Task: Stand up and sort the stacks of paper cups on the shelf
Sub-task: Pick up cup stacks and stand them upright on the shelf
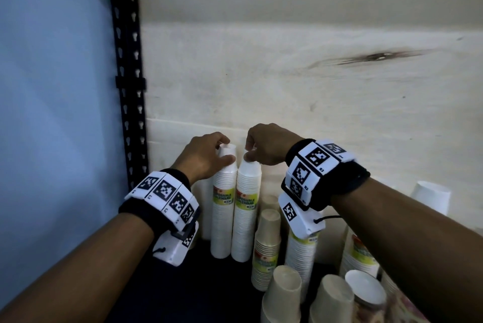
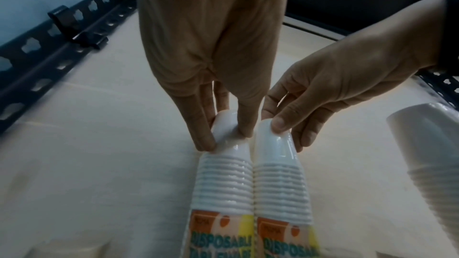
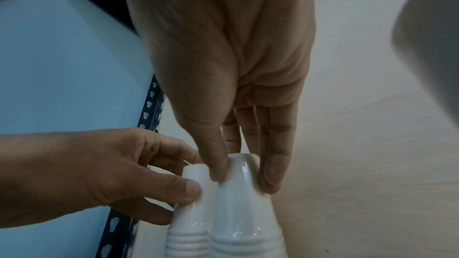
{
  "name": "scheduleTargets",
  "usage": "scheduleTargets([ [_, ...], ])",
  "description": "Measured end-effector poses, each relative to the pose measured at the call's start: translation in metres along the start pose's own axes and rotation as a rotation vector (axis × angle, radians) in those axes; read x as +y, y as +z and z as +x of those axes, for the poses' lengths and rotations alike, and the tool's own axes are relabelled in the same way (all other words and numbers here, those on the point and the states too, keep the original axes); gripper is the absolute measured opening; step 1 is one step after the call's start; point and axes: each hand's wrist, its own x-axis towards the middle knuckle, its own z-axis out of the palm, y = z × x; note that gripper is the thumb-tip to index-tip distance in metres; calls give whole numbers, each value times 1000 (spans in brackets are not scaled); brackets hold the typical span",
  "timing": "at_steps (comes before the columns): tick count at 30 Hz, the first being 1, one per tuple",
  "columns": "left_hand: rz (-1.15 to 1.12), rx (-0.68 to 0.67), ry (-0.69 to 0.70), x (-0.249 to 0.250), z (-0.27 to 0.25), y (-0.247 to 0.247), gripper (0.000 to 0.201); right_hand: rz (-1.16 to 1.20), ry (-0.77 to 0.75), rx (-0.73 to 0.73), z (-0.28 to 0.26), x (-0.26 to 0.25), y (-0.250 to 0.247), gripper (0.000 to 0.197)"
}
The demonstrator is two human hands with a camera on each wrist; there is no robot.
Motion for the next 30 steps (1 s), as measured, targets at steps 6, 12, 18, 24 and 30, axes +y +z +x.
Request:
scheduleTargets([
  [6,8,-29,0,-5,1,2,58,-17,-7,15,1,-1,2,33],
  [12,6,38,10,-8,-1,13,58,-70,15,2,2,-3,4,32],
  [18,-40,110,32,-13,-5,22,57,-72,28,18,3,-3,8,31],
  [24,-106,158,32,-16,-11,24,56,-70,22,34,3,-2,11,30],
  [30,-148,139,34,-17,-13,21,57,-80,6,36,1,-1,12,27],
])
